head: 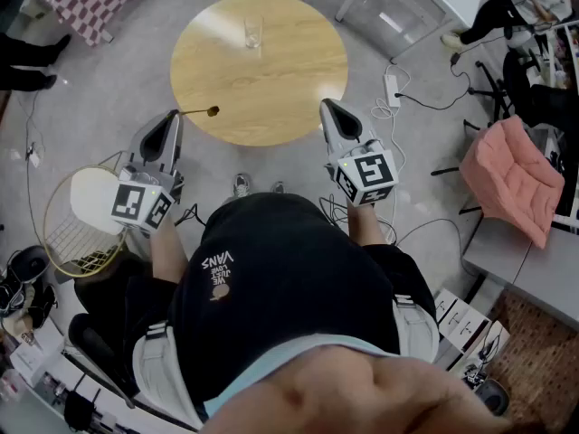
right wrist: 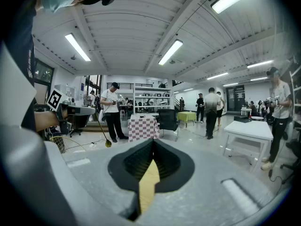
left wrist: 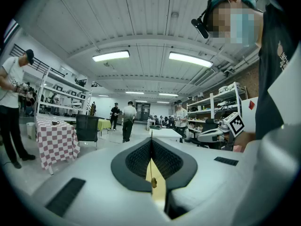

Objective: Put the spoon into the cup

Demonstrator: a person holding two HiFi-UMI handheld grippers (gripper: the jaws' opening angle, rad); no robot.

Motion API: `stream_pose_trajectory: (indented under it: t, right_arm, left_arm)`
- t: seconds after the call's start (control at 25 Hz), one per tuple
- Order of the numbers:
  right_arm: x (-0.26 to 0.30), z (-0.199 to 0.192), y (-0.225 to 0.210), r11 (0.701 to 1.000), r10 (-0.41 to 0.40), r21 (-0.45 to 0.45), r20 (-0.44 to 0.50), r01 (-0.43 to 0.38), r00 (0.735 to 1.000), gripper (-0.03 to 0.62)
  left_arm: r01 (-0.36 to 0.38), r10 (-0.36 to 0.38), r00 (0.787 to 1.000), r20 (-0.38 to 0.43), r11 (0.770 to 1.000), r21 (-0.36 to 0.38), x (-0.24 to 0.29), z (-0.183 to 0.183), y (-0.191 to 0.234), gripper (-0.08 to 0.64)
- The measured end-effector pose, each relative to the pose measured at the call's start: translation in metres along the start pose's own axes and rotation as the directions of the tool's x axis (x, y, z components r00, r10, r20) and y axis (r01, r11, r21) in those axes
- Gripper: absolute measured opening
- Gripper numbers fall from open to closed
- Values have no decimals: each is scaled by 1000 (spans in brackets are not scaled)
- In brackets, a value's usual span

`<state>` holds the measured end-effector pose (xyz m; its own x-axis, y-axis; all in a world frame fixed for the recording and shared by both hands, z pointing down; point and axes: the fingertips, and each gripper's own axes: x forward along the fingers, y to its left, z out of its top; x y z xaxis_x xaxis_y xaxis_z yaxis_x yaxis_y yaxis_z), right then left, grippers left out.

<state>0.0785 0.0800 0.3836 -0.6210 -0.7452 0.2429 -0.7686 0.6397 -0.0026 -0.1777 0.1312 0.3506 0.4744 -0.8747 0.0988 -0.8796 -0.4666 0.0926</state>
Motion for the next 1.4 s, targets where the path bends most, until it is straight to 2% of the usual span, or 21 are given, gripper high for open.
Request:
stream_pose_trajectory:
  t: [0.16,0.6,1.2,1.4]
  right_arm:
    - [6,2,-4,1000,1,27,29,-2,1000,-3]
    - [20,7,15,998,-34,45,36,32,999,-2]
    - [39,6,49,981,-171,96,41,166,984,-3]
    - [39,3,45,976,-200,96,25,197,979,-2]
  left_arm:
    - [-1,1,1000,9,1000,6,6,0,4,2]
    - [25,-25,1000,18,1000,-3,-5,-3,29,2]
    - [138,-138,990,8,990,7,-11,-6,86,2]
    - [161,-161,987,7,987,-7,-4,-10,92,2]
